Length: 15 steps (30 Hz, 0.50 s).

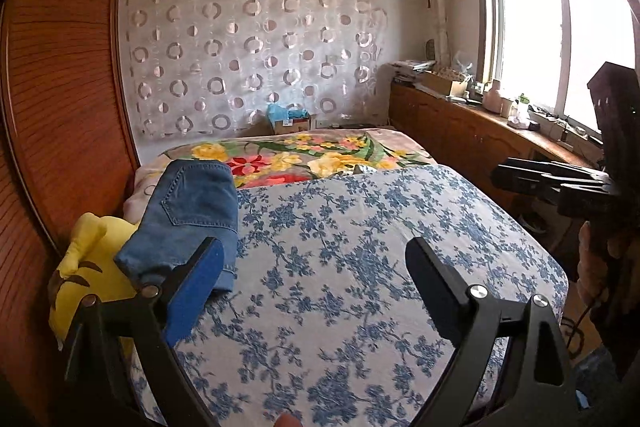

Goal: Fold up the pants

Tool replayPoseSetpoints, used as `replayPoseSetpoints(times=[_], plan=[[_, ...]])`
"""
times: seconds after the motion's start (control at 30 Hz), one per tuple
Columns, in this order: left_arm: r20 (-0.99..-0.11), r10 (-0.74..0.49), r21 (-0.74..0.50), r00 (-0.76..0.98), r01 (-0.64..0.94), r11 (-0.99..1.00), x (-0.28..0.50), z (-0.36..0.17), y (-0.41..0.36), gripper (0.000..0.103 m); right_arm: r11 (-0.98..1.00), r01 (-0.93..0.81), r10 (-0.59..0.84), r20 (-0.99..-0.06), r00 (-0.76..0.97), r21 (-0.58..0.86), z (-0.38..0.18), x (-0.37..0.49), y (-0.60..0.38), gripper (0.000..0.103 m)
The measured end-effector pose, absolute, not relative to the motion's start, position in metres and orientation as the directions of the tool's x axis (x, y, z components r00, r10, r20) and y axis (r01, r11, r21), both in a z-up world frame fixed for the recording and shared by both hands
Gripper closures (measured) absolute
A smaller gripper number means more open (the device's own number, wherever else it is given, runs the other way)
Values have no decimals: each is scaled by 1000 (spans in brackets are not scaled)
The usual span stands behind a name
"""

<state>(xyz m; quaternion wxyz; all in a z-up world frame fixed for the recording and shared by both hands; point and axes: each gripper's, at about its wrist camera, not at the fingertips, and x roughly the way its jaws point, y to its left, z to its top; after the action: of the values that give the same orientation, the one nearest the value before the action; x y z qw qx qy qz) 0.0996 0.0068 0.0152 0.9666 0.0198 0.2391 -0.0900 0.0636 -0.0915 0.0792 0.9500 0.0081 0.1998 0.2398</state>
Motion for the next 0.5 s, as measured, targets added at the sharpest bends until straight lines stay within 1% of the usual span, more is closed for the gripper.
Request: replayPoseSetpoints(times=[0.17, 0.5], plan=[[-492, -158, 1, 856, 182, 983, 89, 8, -11, 10, 895, -430, 441, -367, 819, 118, 75, 40, -105, 39], [-515, -190, -48, 836, 193, 980, 70, -2, -42, 10, 914, -379, 405, -340, 849, 141, 70, -5, -125, 39]])
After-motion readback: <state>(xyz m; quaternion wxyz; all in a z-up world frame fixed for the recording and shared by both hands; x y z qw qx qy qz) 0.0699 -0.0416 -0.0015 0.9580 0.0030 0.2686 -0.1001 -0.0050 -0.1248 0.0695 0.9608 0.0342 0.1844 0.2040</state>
